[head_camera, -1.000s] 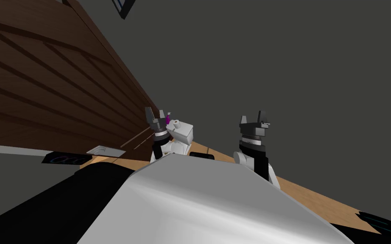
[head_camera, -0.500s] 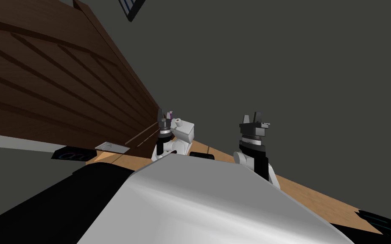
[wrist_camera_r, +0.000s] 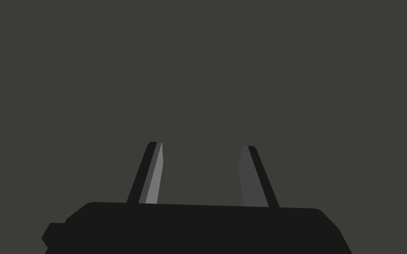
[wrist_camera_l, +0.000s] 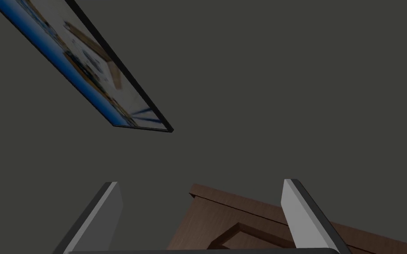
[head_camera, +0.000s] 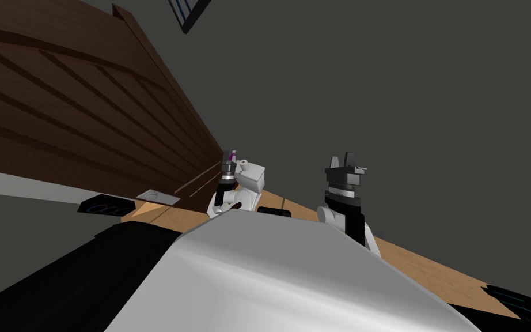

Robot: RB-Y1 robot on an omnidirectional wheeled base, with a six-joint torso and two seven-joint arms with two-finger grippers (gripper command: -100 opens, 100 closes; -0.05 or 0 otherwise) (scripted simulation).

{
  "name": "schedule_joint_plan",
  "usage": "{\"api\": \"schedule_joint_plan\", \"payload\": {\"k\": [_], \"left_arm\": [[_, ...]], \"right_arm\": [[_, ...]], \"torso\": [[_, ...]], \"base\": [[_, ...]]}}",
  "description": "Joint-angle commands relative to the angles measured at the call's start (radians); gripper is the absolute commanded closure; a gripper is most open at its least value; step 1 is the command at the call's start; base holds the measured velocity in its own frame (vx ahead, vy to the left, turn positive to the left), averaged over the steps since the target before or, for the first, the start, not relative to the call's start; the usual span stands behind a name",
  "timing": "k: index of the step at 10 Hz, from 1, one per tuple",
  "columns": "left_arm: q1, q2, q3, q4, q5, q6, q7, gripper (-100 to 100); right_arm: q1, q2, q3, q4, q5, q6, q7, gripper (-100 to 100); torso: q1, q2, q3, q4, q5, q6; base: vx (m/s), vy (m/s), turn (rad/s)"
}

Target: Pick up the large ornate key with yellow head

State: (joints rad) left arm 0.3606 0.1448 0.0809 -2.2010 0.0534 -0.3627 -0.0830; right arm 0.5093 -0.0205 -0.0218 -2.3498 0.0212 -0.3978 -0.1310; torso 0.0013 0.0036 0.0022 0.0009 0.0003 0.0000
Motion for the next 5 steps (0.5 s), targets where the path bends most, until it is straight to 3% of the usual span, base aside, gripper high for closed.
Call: {"api": "schedule_joint_plan", "payload": {"k": [1, 2, 3, 5], "left_arm": [[-0.033, 0.022, 0.005, 0.050, -0.004, 0.050, 0.023, -100], [-0.033, 0.022, 0.005, 0.054, -0.004, 0.067, 0.023, -100], [-0.060, 0.041, 0.011, 0.093, -0.006, 0.109, 0.045, -100], [-0.060, 0.041, 0.011, 0.105, -0.006, 0.123, 0.045, -100]], "right_arm": [[0.000, 0.000, 0.000, 0.000, 0.000, 0.000, 0.000, 0], [0.000, 0.000, 0.000, 0.000, 0.000, 0.000, 0.000, 0], [0.000, 0.000, 0.000, 0.000, 0.000, 0.000, 0.000, 0], [0.000, 0.000, 0.000, 0.000, 0.000, 0.000, 0.000, 0]], "torso": [[0.000, 0.000, 0.000, 0.000, 0.000, 0.000], [0.001, 0.000, 0.000, 0.000, 0.000, 0.000], [0.000, 0.000, 0.000, 0.000, 0.000, 0.000], [0.000, 0.000, 0.000, 0.000, 0.000, 0.000]], "base": [[-0.060, 0.031, 0.029], [-0.054, 0.024, 0.006], [-0.068, 0.020, 0.026], [-0.040, 0.010, 0.005]]}}
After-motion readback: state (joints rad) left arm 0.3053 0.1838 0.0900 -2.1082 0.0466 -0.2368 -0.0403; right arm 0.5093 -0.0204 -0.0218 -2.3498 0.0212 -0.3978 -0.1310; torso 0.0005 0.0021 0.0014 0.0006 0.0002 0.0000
